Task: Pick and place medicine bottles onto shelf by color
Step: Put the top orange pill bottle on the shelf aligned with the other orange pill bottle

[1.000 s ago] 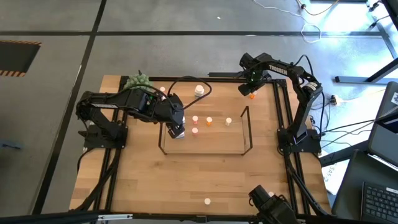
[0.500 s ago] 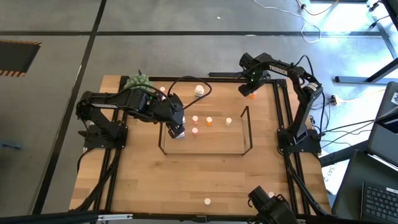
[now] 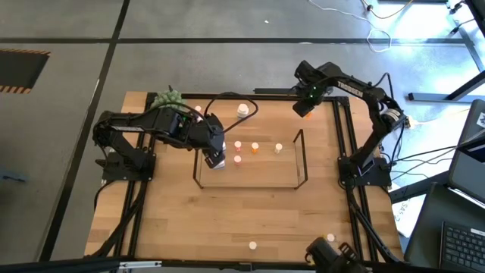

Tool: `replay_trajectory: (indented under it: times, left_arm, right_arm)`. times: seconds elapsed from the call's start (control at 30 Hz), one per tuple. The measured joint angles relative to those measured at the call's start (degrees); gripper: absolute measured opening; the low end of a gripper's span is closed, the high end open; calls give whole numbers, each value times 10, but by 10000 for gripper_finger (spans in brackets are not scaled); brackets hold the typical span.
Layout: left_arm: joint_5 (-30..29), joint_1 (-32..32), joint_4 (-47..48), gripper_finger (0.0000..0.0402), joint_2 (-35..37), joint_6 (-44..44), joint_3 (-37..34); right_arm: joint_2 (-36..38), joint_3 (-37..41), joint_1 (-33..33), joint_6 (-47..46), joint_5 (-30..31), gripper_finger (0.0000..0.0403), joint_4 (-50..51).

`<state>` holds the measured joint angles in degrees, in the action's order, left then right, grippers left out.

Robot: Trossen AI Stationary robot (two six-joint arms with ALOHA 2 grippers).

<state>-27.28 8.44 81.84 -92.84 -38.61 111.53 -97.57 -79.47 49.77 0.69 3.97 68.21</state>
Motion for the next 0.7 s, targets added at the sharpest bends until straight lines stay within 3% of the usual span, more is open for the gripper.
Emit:
replay_trajectory:
  times: [0.7]
  left_arm:
    - [17, -32, 0, 179, 0, 2, 0]
  right_arm:
    - [24, -209, -226, 13, 15, 116, 97]
